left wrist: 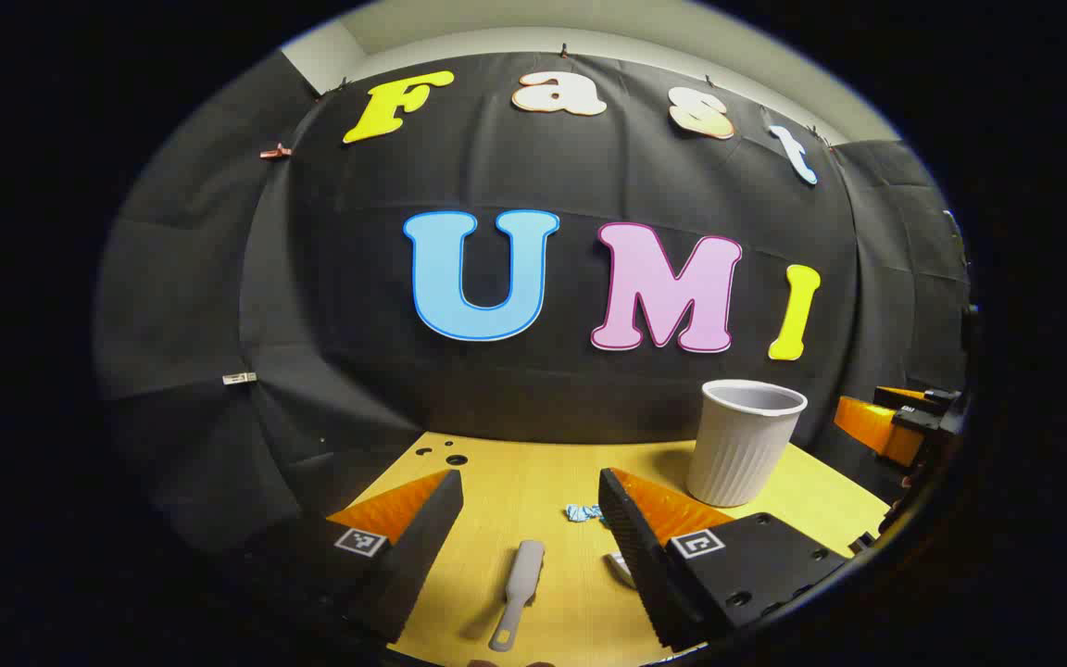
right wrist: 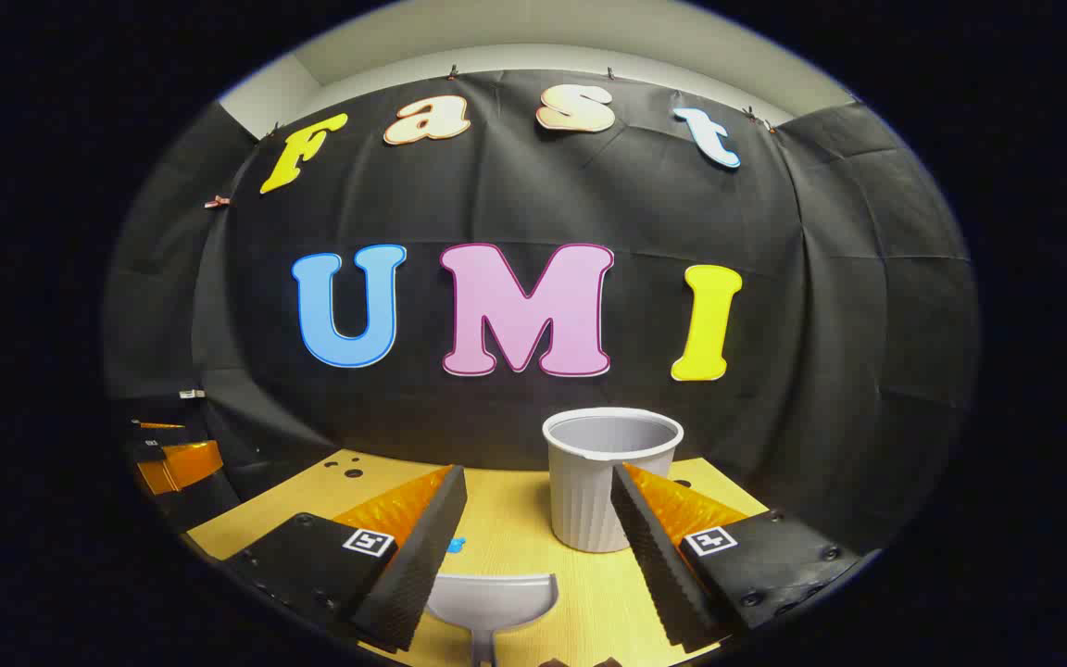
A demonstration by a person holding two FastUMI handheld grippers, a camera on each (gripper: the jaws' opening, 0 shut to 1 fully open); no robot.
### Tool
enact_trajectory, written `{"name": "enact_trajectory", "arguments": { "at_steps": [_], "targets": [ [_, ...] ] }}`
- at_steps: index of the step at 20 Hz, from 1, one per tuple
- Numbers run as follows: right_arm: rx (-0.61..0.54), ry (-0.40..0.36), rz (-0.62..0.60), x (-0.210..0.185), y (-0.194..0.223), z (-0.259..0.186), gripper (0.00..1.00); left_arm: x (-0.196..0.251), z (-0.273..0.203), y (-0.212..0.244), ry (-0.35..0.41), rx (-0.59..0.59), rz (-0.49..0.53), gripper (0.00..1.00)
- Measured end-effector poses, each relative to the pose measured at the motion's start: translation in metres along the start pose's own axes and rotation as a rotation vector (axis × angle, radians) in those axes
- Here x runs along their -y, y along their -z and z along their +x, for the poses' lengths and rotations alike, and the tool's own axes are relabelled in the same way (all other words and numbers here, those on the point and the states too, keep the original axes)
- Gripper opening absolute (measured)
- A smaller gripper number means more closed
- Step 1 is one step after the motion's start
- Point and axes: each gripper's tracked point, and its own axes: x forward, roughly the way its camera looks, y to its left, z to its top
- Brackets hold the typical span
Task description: Pick up the small broom and dustpan from the desktop, sweep the trash into the dustpan with the broom, and then empty the trash into the garbage bin.
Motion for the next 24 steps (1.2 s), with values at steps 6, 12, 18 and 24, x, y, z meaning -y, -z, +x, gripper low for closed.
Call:
{"name": "enact_trajectory", "arguments": {
  "at_steps": [6, 12, 18, 24],
  "targets": [
    [-0.068, 0.019, 0.01, -0.016, 0.016, -0.01, 0.97, -0.02, 0.0, 0.019, 0.013, -0.054, -0.004, 0.96],
    [-0.111, 0.034, -0.008, -0.016, 0.027, -0.007, 0.97, -0.027, 0.006, 0.034, 0.0, -0.108, -0.014, 0.96],
    [-0.159, 0.023, 0.022, -0.005, 0.042, 0.008, 0.97, -0.027, 0.017, 0.045, -0.021, -0.15, -0.05, 0.96],
    [-0.205, 0.014, 0.053, 0.007, 0.054, 0.029, 0.98, -0.026, 0.027, 0.077, -0.014, -0.315, -0.033, 0.96]
  ]
}}
